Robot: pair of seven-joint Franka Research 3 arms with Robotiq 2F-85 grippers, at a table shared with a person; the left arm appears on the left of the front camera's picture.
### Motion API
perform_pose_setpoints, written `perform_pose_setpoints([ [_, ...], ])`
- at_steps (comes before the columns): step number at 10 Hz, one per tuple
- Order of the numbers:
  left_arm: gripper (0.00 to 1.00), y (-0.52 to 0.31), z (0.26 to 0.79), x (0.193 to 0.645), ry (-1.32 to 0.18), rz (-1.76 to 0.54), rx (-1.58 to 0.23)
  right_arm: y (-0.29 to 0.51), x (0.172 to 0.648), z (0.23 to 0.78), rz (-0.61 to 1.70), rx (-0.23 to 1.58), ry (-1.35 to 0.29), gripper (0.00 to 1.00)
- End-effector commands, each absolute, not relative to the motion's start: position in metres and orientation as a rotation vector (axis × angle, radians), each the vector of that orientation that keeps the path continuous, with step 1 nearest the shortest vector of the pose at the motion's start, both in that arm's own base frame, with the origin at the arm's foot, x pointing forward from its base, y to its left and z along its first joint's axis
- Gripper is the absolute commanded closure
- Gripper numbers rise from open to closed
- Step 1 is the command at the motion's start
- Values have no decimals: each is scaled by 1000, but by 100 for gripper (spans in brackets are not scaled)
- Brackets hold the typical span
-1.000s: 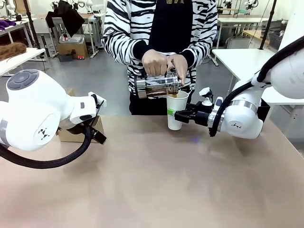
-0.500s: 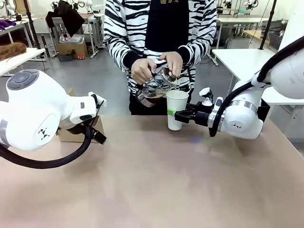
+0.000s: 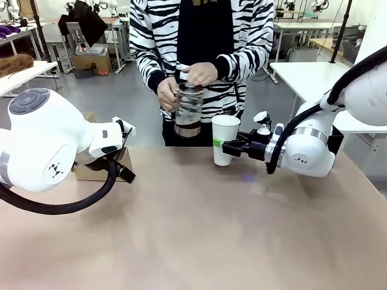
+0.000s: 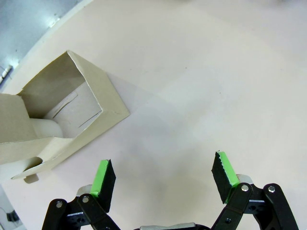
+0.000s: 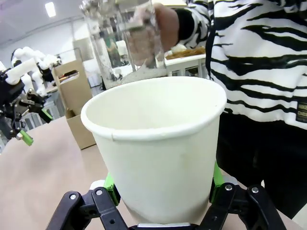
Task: Pour a drink into a cup and package it in a carrier.
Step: When a person places the Paper Cup Lid on the 600 ml Paper Cup , lift the 600 ml Paper Cup.
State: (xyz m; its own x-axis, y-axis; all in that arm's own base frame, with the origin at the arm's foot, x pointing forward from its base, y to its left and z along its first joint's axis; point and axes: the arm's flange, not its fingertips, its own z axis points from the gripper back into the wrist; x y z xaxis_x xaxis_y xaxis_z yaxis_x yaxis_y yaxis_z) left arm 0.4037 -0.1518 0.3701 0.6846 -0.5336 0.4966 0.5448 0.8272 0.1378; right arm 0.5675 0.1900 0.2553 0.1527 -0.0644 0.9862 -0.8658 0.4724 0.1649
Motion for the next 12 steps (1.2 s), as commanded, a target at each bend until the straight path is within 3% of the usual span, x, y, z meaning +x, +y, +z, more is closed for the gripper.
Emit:
perform_pose_setpoints([
  [1,0,-152,370,404,-550,-604,-24,192,566,260,704,932,-1305,20],
  [12,0,-152,370,404,-550,-604,-24,192,566,260,704,932,-1305,20],
])
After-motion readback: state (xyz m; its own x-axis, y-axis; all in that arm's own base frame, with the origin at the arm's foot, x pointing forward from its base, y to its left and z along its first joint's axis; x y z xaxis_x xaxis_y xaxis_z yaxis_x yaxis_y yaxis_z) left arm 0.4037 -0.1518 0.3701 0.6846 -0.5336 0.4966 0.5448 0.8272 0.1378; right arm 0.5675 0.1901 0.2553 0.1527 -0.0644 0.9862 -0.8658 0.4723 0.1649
